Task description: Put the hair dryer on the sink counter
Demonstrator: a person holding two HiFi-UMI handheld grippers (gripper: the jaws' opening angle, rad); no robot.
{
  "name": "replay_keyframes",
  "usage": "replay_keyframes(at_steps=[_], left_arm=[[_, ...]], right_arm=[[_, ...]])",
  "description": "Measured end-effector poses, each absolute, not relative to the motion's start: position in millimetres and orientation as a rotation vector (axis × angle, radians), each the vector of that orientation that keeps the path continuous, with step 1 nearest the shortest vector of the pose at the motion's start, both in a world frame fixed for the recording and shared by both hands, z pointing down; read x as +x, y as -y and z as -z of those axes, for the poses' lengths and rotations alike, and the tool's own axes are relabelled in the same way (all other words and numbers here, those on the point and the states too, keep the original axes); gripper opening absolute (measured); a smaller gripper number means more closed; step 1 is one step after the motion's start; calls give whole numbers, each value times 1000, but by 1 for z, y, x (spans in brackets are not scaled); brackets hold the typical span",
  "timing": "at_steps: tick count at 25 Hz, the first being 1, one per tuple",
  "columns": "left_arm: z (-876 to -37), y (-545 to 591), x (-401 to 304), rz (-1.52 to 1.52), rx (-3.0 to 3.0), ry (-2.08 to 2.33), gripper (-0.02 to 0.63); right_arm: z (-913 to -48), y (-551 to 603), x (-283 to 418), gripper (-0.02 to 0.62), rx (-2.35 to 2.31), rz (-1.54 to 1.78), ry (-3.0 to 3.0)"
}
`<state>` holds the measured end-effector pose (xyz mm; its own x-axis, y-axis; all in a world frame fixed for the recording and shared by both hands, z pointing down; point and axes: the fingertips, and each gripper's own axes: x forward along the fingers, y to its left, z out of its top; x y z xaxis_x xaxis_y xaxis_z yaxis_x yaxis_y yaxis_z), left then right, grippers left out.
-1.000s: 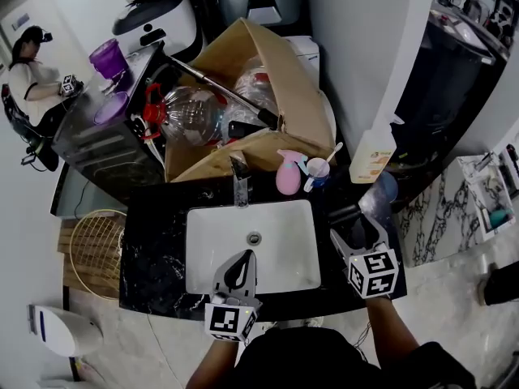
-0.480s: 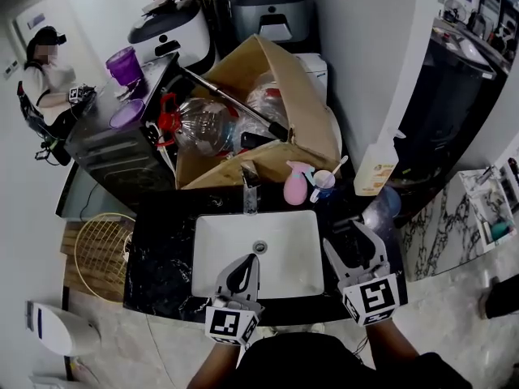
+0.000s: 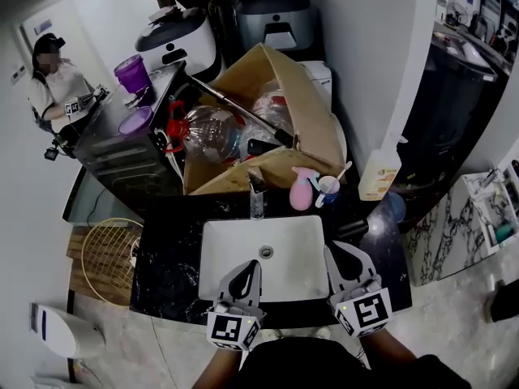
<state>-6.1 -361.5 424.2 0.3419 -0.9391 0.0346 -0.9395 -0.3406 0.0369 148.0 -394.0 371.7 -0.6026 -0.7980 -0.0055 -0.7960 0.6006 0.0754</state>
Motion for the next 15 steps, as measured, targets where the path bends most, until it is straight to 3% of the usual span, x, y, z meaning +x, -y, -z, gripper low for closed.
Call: replay_keyframes(at_steps=[15], left_arm=[[-405, 359, 4, -11, 2572, 1767, -6]], right_arm=[[-377, 392, 153, -2, 1395, 156, 2744]])
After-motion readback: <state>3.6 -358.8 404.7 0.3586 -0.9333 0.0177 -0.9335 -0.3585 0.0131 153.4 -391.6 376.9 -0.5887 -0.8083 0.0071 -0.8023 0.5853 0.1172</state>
